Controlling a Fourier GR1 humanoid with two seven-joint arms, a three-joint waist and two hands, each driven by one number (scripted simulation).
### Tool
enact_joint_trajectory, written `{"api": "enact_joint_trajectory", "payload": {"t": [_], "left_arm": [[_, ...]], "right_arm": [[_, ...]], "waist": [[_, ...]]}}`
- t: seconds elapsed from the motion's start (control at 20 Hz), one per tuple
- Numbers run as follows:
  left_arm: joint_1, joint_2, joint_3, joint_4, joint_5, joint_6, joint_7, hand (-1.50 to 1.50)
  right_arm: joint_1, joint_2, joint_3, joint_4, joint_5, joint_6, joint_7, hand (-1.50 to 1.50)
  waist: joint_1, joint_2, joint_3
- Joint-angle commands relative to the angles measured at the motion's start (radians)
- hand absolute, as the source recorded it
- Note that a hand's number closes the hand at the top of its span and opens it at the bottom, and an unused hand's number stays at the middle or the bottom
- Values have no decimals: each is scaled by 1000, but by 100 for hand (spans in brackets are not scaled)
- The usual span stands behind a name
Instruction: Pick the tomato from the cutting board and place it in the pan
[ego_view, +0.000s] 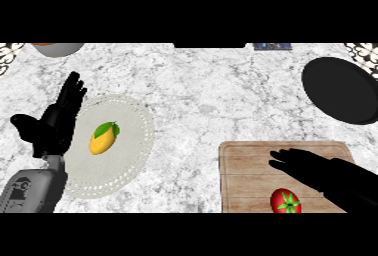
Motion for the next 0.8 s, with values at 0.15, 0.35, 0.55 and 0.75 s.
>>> {"api": "enact_joint_trajectory", "payload": {"t": [0.15, 0.35, 0.55, 0.75], "left_arm": [[-3, -3, 14, -44, -13, -6, 40, 0], [20, -4, 34, -30, -13, -38, 15, 0], [26, -33, 24, -29, -41, -32, 7, 0], [-48, -21, 72, 50, -31, -59, -5, 0]], "right_arm": [[-11, -38, 33, 68, 205, -33, -78, -150], [-17, 32, 108, 37, 269, 14, 5, -150], [9, 38, 111, 120, 351, -48, -90, -150], [25, 78, 111, 110, 381, -37, -82, -150]], "waist": [[2, 0, 0], [1, 0, 0], [1, 0, 0], [-3, 0, 0]]}}
